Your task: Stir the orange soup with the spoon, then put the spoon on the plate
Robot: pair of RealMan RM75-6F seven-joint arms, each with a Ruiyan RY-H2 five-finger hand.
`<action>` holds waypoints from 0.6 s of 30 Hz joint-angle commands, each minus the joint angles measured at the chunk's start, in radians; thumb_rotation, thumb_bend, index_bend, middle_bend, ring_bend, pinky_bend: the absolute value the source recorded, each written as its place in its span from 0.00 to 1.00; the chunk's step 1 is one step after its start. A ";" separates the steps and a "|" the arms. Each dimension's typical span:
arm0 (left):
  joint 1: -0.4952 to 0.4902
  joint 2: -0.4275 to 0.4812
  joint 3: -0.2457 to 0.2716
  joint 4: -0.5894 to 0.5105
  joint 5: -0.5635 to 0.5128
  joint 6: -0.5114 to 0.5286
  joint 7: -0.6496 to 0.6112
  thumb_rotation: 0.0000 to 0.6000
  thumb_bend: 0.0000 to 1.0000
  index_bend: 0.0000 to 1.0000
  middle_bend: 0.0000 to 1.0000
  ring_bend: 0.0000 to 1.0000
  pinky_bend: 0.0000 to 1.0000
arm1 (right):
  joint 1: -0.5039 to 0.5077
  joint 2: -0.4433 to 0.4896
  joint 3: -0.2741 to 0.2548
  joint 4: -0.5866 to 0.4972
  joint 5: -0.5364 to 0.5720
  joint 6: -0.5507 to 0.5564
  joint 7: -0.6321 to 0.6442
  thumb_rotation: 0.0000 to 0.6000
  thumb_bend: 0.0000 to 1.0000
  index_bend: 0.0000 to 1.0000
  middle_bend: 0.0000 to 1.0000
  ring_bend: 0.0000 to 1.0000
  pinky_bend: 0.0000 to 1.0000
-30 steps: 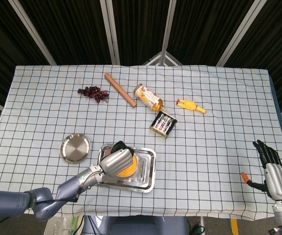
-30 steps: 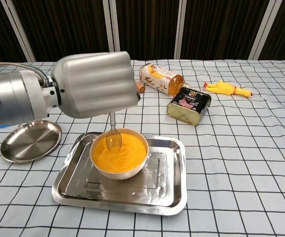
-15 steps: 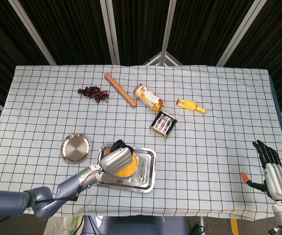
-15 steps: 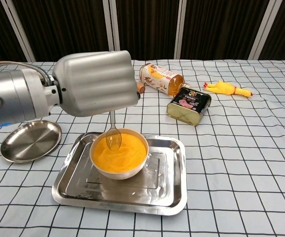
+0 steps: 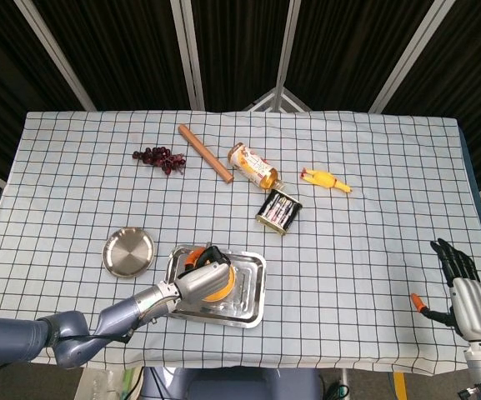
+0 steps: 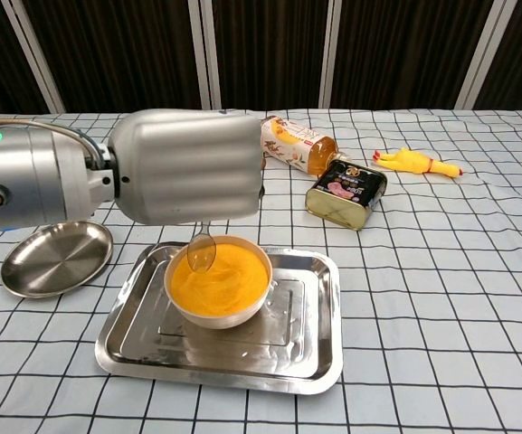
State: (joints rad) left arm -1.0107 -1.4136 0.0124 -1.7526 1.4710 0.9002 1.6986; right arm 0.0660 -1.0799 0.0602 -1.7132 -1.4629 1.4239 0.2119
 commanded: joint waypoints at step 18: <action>0.024 -0.004 0.005 0.014 0.025 0.032 0.014 1.00 0.57 0.81 1.00 1.00 1.00 | 0.001 -0.001 -0.001 -0.001 0.001 -0.003 -0.003 1.00 0.34 0.00 0.00 0.00 0.00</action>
State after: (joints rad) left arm -0.9925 -1.4200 0.0170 -1.7428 1.4955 0.9252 1.7038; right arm 0.0666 -1.0804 0.0591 -1.7141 -1.4620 1.4211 0.2090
